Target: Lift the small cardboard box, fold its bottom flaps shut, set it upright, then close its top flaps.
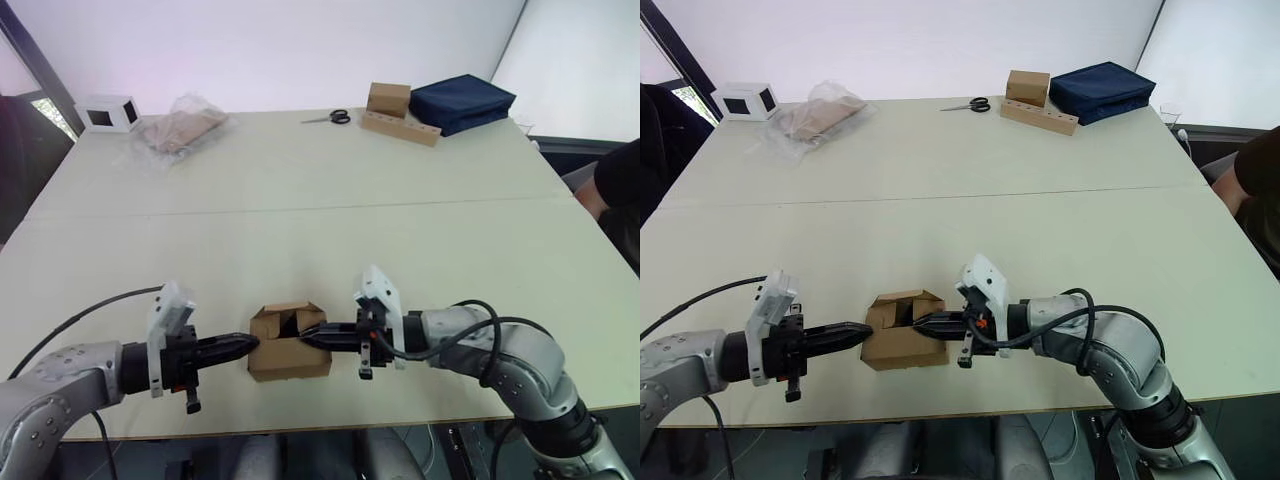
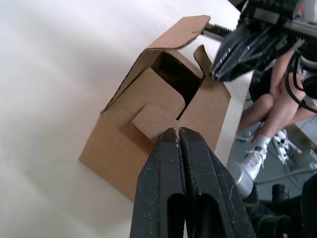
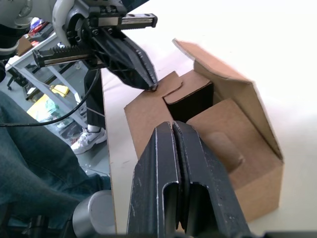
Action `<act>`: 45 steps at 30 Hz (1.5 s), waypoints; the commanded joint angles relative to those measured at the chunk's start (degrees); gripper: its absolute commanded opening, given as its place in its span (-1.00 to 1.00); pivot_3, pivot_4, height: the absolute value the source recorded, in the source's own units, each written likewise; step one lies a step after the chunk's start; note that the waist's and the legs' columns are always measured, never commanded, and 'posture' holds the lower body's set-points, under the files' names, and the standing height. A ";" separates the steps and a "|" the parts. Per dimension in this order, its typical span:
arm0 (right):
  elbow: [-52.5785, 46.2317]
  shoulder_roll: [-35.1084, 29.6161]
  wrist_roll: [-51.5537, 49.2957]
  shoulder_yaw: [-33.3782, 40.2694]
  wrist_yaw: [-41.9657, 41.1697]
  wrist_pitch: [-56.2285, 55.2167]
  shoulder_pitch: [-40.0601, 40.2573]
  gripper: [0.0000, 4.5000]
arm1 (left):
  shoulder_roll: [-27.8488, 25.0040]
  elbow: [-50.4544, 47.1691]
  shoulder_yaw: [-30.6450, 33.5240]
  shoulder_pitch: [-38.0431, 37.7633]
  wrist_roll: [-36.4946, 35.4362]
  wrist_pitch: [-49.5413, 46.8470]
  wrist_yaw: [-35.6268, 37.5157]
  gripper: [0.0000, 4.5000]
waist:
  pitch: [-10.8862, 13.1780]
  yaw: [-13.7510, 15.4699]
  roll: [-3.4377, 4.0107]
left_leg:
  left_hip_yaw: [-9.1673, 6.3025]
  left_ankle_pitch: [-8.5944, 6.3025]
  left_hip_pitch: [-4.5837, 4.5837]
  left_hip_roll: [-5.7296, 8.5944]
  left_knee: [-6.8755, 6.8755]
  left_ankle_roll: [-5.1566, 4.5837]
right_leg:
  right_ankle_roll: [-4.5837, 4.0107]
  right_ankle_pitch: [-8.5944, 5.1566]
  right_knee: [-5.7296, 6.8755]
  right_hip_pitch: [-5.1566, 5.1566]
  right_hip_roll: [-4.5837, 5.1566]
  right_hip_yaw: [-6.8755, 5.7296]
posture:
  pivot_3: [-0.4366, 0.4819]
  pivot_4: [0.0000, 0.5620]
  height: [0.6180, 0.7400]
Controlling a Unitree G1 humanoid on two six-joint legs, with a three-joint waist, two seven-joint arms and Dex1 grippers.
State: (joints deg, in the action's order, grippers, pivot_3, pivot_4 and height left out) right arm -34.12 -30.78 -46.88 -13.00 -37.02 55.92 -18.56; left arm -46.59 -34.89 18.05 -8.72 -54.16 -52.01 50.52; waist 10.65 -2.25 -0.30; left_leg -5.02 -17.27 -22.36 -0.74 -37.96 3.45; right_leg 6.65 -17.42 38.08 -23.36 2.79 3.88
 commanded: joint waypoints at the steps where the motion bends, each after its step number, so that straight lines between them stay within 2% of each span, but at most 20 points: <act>1: -2.62 0.01 -1.37 1.12 -0.19 -0.12 -0.03 -1.00 | -0.13 -0.29 -2.30 -0.02 1.80 2.16 0.23 -0.98 | 0.00 0.02 0.00 | 0.00 0.00 0.00 0.00 0.00 0.00 | 0.00 0.00 0.00 0.00 0.00 0.00 | -0.05 -0.47 1.00; 11: -2.95 -1.32 -12.20 7.80 -0.70 3.97 -3.34 -1.00 | -0.01 -0.07 -4.29 0.07 2.89 4.14 -0.29 -0.98 | 0.00 0.03 0.00 | -0.01 0.00 0.00 0.00 0.00 0.00 | 0.00 0.00 0.00 0.01 0.01 0.00 | -0.05 -0.47 1.00; 16: -0.29 -0.31 -13.29 9.46 0.85 3.51 -7.09 -1.00 | 0.11 0.00 -4.29 0.04 2.84 4.45 -0.50 -0.98 | 0.00 0.04 0.00 | 0.00 0.00 0.01 0.00 0.00 0.00 | 0.00 0.00 0.00 0.01 0.00 0.00 | -0.05 -0.47 1.00; 20: 4.46 2.45 -7.45 7.16 4.35 1.70 -12.95 -1.00 | 0.22 -0.09 -4.32 -0.22 2.59 4.55 -0.58 -0.98 | 0.00 -0.15 0.01 | 0.00 0.00 0.01 0.00 0.00 0.00 | 0.00 0.00 0.02 0.00 -0.01 0.00 | -0.05 -0.47 1.00; 25: 7.32 2.68 0.18 -0.10 3.18 1.09 -17.06 -1.00 | 0.35 -0.41 -4.13 -0.63 2.47 4.74 -0.68 -0.98 | 0.00 -0.10 0.01 | 0.00 0.00 0.01 0.00 0.03 0.00 | 0.00 0.00 -0.01 -0.01 0.00 0.00 | -0.05 -0.47 1.00; 30: 6.64 1.86 3.00 -4.27 1.17 1.88 -16.03 -1.00 | 0.47 -0.56 -3.91 -0.74 2.28 4.70 -0.96 -0.98 | 0.00 -0.08 0.01 | 0.00 0.00 0.00 0.00 0.03 0.00 | 0.00 0.00 0.00 -0.02 0.01 0.00 | -0.05 -0.47 1.00; 38: 2.89 1.40 0.98 -2.99 -1.24 3.60 -13.07 -1.00 | 0.31 0.10 -3.66 -0.26 2.01 4.48 -1.26 -0.98 | 0.00 -0.13 0.01 | -0.01 0.00 0.01 0.00 0.04 0.00 | 0.00 0.00 0.00 -0.01 0.01 0.00 | -0.05 -0.47 1.00; 45: 3.20 1.69 3.05 -4.37 -1.39 3.19 -12.13 -1.00 | 0.18 1.25 -2.79 1.01 0.93 3.89 -1.23 -0.98 | 0.01 -0.15 0.01 | -0.01 0.00 0.01 0.00 0.04 0.00 | 0.00 0.00 0.00 -0.02 0.01 0.00 | -0.05 -0.47 1.00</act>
State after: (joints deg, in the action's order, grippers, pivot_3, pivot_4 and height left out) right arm -29.14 -29.25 -43.94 -17.32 -38.15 59.70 -30.62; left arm -46.06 -33.74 14.15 -8.10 -52.22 -48.05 49.52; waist 10.66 -2.40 -0.29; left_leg -5.02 -17.27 -22.36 -0.74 -37.92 3.45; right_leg 6.65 -17.42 38.08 -23.37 2.79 3.88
